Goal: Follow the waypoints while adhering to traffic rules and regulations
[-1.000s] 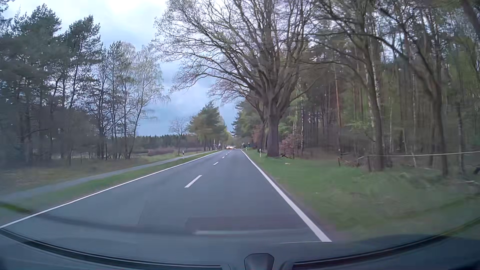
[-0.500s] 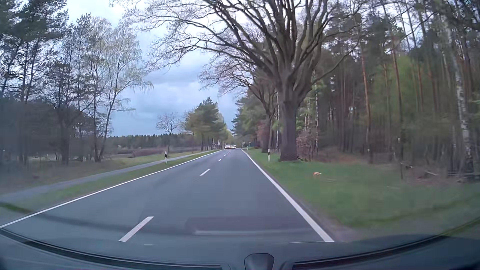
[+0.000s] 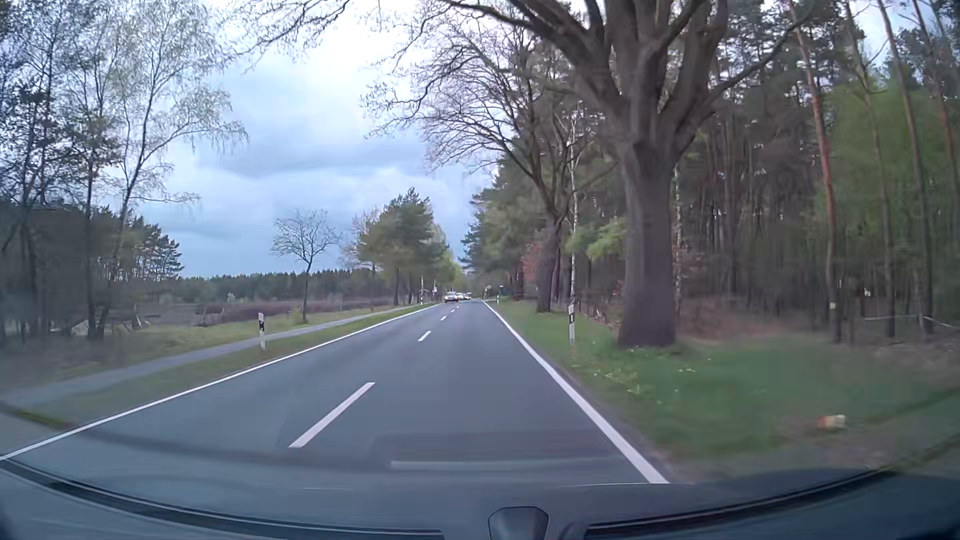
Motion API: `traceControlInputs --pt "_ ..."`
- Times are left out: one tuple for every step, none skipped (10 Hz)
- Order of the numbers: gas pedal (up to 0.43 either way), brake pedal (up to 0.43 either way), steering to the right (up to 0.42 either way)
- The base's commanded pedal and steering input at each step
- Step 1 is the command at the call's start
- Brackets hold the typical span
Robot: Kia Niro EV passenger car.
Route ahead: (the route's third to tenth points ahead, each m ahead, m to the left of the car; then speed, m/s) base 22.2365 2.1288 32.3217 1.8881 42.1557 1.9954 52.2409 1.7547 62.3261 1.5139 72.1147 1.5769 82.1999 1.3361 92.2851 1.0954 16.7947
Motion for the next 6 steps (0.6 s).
traceControlInputs --pt "0.087 0.0 -0.002" --pt "0.087 0.0 -0.002" --pt "0.087 0.0 -0.002" --pt "0.087 0.0 -0.002" --pt "0.087 0.0 -0.002" --pt "0.087 0.0 -0.002"
